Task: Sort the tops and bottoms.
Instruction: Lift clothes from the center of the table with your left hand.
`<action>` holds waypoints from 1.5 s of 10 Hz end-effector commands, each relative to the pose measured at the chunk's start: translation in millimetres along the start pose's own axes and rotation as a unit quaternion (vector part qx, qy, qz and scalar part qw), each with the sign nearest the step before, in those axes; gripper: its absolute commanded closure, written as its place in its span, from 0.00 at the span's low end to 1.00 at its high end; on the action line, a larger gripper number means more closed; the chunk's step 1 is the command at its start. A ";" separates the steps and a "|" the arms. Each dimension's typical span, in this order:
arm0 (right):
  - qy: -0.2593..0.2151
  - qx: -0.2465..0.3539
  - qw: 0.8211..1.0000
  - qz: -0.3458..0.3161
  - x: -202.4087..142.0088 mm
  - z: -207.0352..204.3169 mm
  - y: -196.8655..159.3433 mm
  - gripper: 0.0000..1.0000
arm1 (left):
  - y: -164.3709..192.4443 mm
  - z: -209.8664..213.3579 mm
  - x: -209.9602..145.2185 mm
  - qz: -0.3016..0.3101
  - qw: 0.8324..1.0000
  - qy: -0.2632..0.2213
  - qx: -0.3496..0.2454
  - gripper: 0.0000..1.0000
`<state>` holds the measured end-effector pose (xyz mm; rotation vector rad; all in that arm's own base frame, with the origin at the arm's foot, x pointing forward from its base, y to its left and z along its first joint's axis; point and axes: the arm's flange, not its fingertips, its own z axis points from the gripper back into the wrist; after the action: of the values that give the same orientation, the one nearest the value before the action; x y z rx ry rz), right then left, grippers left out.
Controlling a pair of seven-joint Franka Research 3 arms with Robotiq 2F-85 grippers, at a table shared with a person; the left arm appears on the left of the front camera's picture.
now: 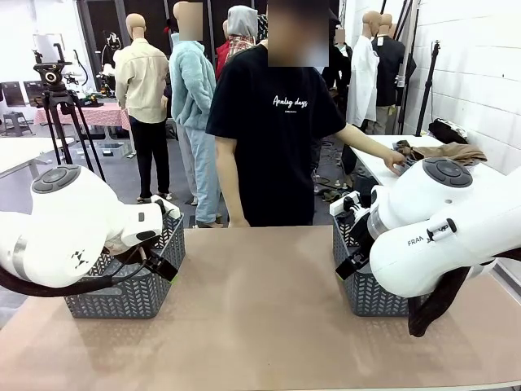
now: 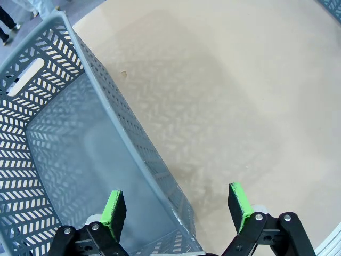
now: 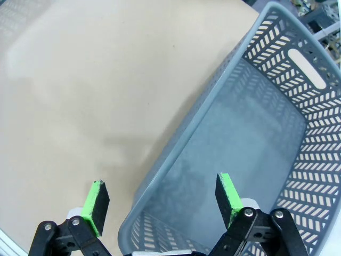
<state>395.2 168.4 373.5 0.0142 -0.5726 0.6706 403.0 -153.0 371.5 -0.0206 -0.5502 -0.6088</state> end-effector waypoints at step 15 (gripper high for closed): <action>-0.009 0.009 1.000 -0.001 -1.7 6.3 2.5 0.00 | -0.1 0.0 0.0 0.000 1.000 0.000 0.000 0.00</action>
<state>394.9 169.3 374.4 0.0150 -0.5749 0.6726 402.9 -153.4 371.5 -0.0206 -0.5502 -0.6098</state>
